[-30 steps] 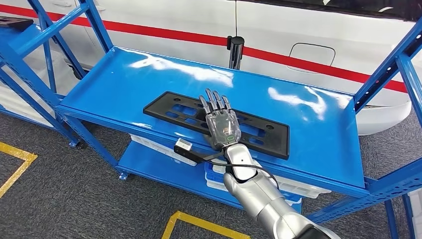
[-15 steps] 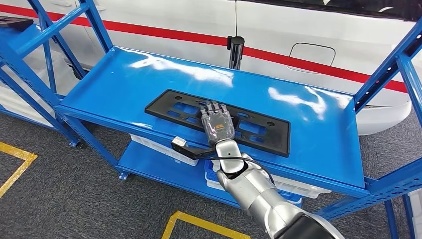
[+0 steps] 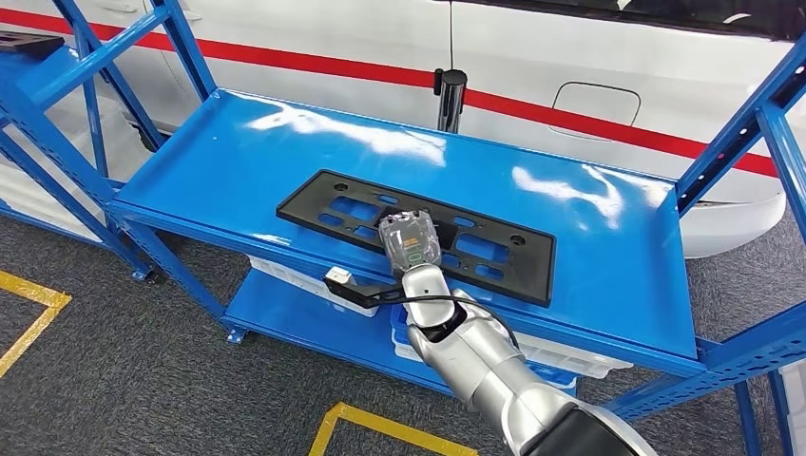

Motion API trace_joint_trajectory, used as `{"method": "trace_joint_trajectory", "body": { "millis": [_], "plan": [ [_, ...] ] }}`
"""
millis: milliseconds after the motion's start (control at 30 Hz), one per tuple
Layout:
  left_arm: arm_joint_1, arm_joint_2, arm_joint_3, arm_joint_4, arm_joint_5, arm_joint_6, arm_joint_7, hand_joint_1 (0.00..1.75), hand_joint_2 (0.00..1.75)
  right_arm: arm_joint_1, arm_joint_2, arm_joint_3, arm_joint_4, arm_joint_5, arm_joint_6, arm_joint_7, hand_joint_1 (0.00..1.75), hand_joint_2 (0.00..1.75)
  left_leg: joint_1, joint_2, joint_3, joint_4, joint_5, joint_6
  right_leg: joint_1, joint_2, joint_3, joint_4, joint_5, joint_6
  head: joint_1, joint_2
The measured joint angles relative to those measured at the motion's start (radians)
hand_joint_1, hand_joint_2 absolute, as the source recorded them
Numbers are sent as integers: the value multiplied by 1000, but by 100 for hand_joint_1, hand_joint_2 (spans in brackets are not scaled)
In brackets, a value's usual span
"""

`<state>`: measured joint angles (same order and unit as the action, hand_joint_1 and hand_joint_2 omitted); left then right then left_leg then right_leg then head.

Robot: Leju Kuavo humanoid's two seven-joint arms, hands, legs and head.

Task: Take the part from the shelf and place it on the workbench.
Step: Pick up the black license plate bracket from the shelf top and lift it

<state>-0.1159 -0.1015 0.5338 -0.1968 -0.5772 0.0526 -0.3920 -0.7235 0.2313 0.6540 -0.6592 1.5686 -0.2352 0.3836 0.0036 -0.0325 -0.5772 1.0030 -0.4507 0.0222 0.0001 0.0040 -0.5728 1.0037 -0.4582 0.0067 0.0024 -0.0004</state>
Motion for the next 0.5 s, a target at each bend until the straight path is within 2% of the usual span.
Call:
{"method": "trace_joint_trajectory", "body": {
  "millis": [133,200,267,367,500],
  "plan": [
    [4,0,3,0,0,0,-3,0,0,18,-8,9,-73,-4,-25,3,175,175,0,0,0,0,0,0,0,0,0,0,0,0,0,0],
    [7,0,5,0,0,0,-6,0,0,33,-15,7,-124,-39,-68,-26,175,175,0,0,0,0,0,0,0,0,-1,0,0,0,0,0],
    [11,0,7,0,-1,0,-11,0,0,54,-24,-6,-195,-133,-140,-109,175,175,0,0,0,0,0,0,0,1,-1,0,0,0,0,0],
    [13,0,8,0,-6,1,-17,0,0,85,-42,-45,-334,-378,-240,-292,175,175,0,0,-1,0,0,0,0,1,-2,0,0,0,0,0],
    [18,0,16,0,-10,3,-22,0,0,114,-73,-114,-529,-705,-290,-480,175,175,0,0,-1,0,0,0,0,1,-1,0,0,0,0,0]
  ]
}}
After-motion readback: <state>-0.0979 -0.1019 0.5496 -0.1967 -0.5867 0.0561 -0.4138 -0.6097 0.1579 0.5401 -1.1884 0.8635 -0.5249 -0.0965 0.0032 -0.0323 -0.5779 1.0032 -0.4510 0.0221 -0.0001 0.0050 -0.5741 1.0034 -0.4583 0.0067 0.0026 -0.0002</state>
